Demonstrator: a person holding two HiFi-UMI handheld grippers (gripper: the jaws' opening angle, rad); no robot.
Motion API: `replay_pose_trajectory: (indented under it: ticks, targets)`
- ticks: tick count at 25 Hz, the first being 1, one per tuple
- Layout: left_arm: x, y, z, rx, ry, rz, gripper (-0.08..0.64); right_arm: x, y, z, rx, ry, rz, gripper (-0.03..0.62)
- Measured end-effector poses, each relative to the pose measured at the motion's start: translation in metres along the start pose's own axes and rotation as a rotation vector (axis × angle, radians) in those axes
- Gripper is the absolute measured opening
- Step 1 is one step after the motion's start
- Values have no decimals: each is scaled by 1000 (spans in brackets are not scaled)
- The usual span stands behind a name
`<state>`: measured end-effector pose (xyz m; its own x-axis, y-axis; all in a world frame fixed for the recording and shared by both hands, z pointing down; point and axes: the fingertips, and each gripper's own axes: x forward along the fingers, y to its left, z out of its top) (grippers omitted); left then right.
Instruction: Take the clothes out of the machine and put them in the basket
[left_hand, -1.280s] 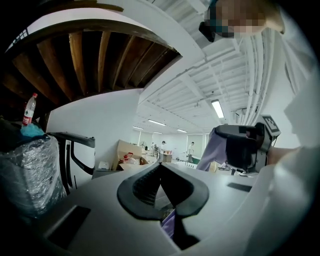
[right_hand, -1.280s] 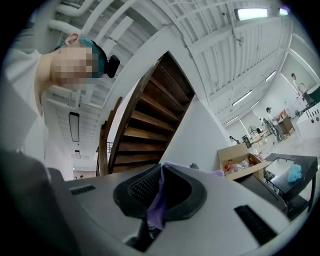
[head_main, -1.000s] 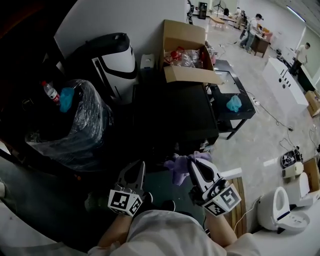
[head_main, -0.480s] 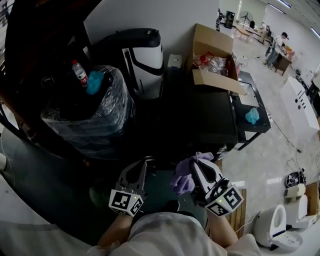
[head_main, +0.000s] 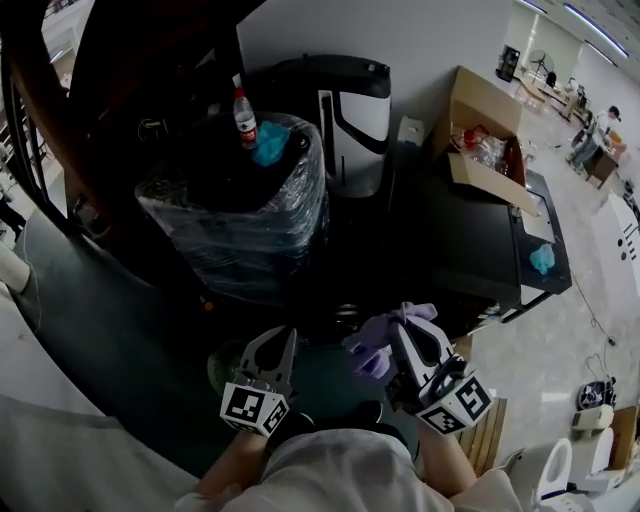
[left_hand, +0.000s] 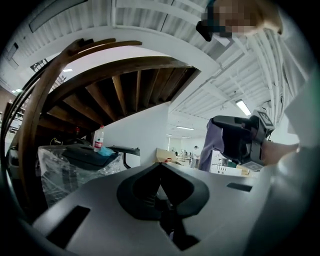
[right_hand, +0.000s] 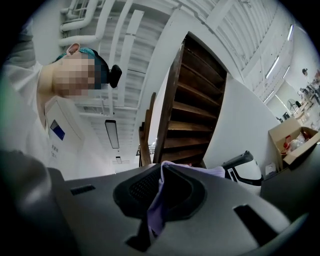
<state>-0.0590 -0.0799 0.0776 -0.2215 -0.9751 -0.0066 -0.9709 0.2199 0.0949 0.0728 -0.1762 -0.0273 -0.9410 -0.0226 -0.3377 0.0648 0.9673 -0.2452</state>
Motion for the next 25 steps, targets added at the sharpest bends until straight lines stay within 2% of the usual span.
replay_pose_trajectory:
  ticks: [9, 17, 20, 25]
  targets:
    - [-105, 101, 15, 33, -65, 186, 17, 87, 91, -54, 36, 31, 169, 17]
    - [-214, 173, 40, 63, -146, 492, 17, 162, 165, -78, 79, 59, 422, 17]
    - [-257, 195, 57, 96, -174, 621, 17, 196, 191, -84, 138, 61, 515, 18]
    - [-321, 215, 72, 109, -214, 838, 17, 240, 249, -81, 169, 43, 731, 17]
